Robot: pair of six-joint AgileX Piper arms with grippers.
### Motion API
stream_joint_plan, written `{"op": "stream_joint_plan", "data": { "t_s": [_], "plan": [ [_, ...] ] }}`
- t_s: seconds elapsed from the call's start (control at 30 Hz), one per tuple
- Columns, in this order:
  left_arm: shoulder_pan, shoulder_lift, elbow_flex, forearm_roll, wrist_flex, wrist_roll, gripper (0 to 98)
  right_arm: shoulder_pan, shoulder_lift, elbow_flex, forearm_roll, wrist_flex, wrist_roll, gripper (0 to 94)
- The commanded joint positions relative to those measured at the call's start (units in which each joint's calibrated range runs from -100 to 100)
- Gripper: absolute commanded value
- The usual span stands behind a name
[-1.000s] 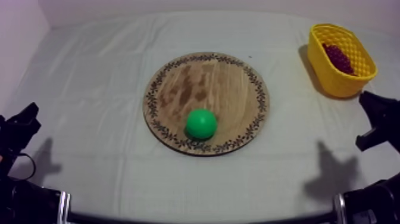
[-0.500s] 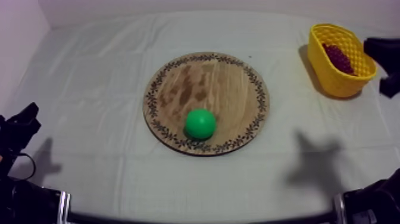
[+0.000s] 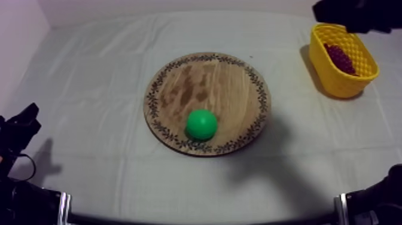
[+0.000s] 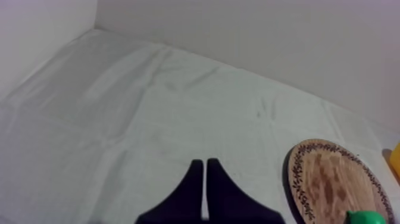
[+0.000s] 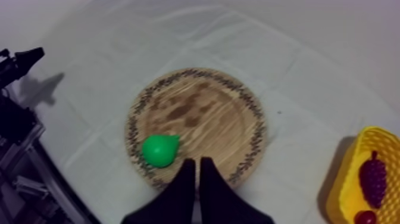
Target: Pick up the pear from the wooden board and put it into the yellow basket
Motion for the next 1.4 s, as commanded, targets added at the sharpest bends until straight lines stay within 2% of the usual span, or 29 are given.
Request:
{"op": "stream_joint_plan", "data": {
  "t_s": [0.0, 0.27, 0.43, 0.97, 1.37],
  "plan": [
    [0.0, 0.0, 0.0, -0.02, 0.0, 0.0, 0.1, -2.3, 5.5, -4.9, 0.3, 4.3, -2.2, 0.4],
    [0.0, 0.0, 0.0, -0.02, 0.0, 0.0, 0.1, -7.9, 18.3, -14.4, 2.1, 15.2, -9.3, 0.4],
    [0.0, 0.0, 0.0, -0.02, 0.0, 0.0, 0.1, -9.0, 26.3, -21.2, 2.6, 19.7, -12.9, 0.4],
    [0.0, 0.0, 0.0, -0.02, 0.0, 0.0, 0.1, -6.4, 48.4, -34.1, 3.4, 21.3, -22.0, 0.3],
    [0.0, 0.0, 0.0, -0.02, 0.0, 0.0, 0.1, -5.4, 58.6, -33.8, 2.2, 21.6, -23.2, 0.3]
  ]
}}
